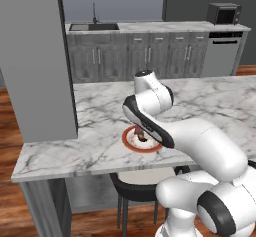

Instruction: Take the cinnamon bottle from the cabinet and place it on the dining table, next to the plate with the cupcake. Then take the chocolate from the dining counter and place it on the cupcake plate.

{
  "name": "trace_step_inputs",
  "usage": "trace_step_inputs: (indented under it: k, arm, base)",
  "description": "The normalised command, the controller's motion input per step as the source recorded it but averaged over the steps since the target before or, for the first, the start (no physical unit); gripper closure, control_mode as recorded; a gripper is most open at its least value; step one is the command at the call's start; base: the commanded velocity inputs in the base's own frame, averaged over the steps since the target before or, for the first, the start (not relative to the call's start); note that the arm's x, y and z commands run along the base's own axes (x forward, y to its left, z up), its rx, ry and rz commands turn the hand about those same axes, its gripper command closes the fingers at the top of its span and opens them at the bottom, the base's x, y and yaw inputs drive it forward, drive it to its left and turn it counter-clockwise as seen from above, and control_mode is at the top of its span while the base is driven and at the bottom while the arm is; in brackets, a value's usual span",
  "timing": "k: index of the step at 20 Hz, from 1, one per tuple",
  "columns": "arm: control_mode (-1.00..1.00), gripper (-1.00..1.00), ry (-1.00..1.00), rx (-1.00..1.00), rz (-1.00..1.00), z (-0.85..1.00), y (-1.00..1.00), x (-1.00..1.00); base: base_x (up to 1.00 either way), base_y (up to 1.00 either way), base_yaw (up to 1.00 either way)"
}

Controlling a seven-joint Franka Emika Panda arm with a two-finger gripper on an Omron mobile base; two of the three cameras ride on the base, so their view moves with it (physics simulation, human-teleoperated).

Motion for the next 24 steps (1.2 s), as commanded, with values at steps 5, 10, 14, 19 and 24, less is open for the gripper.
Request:
trace_step_inputs:
  k: [5, 10, 14, 19, 24]
  arm:
    - [-1.0, 1.0, -0.01, -0.04, 0.07, -0.39, 0.24, 0.16]
    - [-1.0, 1.0, -0.03, 0.0, 0.06, -0.26, 0.02, 0.6]
    - [-1.0, 1.0, -0.03, 0.0, 0.14, -0.4, 0.16, 0.47]
    - [-1.0, 1.0, 0.0, 0.0, 0.16, -0.43, 0.09, 0.18]
    - [-1.0, 1.0, -0.01, -0.02, 0.03, -0.28, 0.0, 0.24]
  base:
    - [0.0, 0.0, 0.0]
    - [0.0, 0.0, 0.0]
    - [0.0, 0.0, 0.0]
    - [0.0, 0.0, 0.0]
    - [0.0, 0.0, 0.0]
